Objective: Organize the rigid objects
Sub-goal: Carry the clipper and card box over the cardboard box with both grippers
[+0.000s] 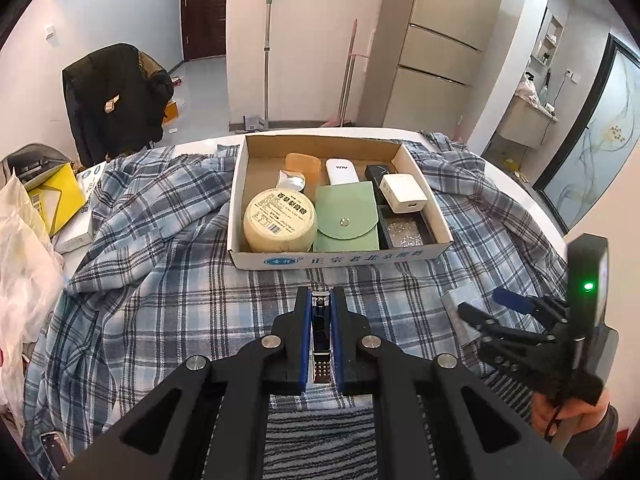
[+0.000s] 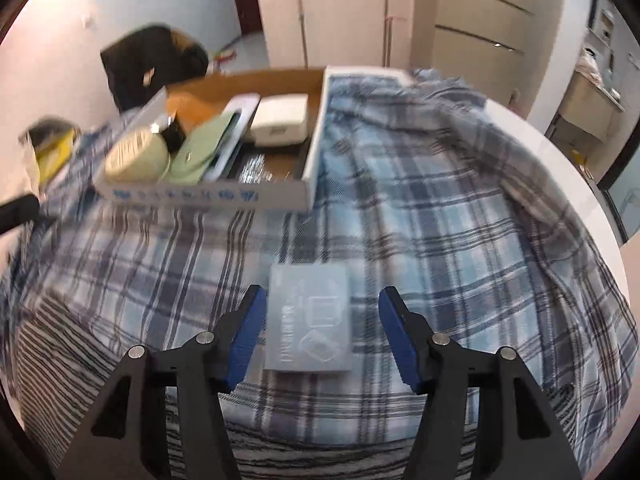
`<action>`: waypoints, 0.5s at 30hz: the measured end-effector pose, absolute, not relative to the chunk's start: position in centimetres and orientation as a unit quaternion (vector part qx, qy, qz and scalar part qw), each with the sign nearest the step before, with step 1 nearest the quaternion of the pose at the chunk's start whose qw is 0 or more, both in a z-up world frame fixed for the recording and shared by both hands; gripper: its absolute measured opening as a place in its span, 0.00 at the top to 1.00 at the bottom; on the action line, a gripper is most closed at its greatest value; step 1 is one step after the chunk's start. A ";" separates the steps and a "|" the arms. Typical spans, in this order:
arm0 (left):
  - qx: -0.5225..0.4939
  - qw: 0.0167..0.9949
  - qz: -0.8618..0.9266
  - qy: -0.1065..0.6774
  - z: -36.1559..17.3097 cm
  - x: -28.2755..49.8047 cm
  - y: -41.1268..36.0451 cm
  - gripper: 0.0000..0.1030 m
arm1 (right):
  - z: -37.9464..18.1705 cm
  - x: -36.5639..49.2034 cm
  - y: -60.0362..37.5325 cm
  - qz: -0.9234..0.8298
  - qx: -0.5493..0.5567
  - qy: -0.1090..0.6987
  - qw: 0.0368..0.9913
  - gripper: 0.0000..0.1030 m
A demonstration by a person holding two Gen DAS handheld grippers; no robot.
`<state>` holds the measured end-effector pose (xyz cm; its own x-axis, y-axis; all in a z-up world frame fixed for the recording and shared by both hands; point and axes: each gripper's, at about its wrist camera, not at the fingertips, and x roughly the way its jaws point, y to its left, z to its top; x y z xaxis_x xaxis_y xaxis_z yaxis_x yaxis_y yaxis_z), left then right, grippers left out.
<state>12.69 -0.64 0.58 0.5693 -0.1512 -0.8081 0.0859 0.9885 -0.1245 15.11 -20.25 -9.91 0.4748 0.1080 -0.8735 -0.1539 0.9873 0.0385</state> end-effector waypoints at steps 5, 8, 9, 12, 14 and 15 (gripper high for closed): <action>-0.037 0.881 -0.064 0.467 -0.4 12.4 -0.4 0.90 | -11.6 15.4 -18.9 0.076 -0.052 0.523 0.848 0.51; -0.038 0.881 -0.060 0.468 -0.7 12.2 0.1 0.90 | -11.2 15.3 -19.2 0.070 -0.049 0.516 0.852 0.56; -0.042 0.881 -0.059 0.468 -0.7 12.1 0.3 0.90 | -11.1 15.2 -19.4 0.065 -0.046 0.513 0.855 0.56; -0.048 0.884 -0.058 0.461 -0.3 11.9 0.8 0.90 | -10.1 14.9 -20.2 0.057 -0.034 0.503 0.862 0.56; -0.047 0.886 -0.059 0.457 0.1 12.0 0.9 0.90 | -8.9 14.9 -20.7 0.060 -0.025 0.495 0.867 0.56; -0.047 0.887 -0.061 0.455 0.4 12.1 0.9 0.90 | -8.2 15.0 -20.9 0.061 -0.023 0.490 0.869 0.56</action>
